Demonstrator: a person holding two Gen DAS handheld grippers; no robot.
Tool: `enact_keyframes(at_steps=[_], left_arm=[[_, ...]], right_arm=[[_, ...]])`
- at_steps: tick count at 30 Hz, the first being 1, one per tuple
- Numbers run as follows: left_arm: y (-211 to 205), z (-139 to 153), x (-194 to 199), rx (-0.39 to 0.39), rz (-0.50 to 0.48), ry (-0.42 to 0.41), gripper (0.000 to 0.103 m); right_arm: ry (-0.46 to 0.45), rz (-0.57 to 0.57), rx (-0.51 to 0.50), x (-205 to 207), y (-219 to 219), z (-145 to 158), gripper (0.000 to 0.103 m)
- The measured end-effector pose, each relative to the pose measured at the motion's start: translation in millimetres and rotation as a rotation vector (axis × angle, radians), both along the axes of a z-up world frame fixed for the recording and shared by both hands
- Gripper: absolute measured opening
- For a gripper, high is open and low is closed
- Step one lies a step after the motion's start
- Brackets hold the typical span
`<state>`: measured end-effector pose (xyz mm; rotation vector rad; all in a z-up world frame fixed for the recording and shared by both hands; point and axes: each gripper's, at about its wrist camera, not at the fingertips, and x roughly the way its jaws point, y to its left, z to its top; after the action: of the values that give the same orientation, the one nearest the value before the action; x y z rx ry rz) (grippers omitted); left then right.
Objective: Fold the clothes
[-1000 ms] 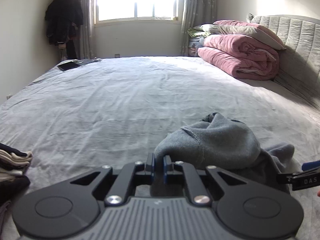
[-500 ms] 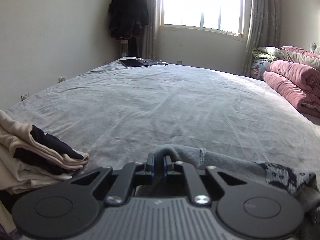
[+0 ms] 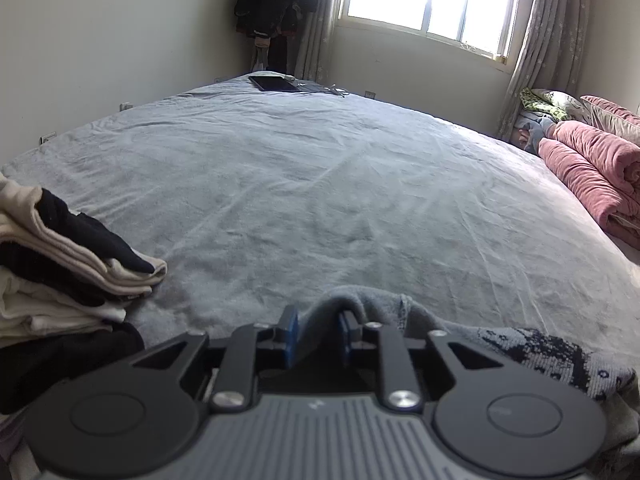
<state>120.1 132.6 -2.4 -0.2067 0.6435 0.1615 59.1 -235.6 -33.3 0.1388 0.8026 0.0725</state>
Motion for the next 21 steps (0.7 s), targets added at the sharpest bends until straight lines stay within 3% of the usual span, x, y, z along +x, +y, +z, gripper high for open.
enact_keyframes(at_steps=[1, 3, 4, 11, 17, 21], left_arm=[[-1.4, 1.1, -3.7, -0.008, -0.006, 0.004, 0.046], [-3.8, 2.3, -10.5, -0.034, -0.026, 0.015, 0.055], [-5.4, 2.3, -13.0, -0.051, -0.042, 0.025, 0.061], [-27.9, -3.3, -32.2, -0.158, -0.205, 0.114, 0.077], [-50.5, -20.1, -36.1, -0.325, -0.316, 0.219, 0.078], [-62.1, -25.6, -39.4, -0.368, -0.355, 0.255, 0.078]], right_arm=[[0.007, 0.004, 0.000, 0.5, 0.9, -1.4, 0.039], [0.022, 0.018, 0.011, 0.6, 1.8, -3.4, 0.011], [0.031, 0.030, 0.030, 0.0, 1.8, -3.5, 0.003], [0.059, 0.191, 0.209, -16.6, 18.8, 8.4, 0.003], [0.109, 0.371, 0.338, -35.9, 49.0, 16.6, 0.003], [0.137, 0.484, 0.403, -47.7, 66.1, 21.5, 0.003]])
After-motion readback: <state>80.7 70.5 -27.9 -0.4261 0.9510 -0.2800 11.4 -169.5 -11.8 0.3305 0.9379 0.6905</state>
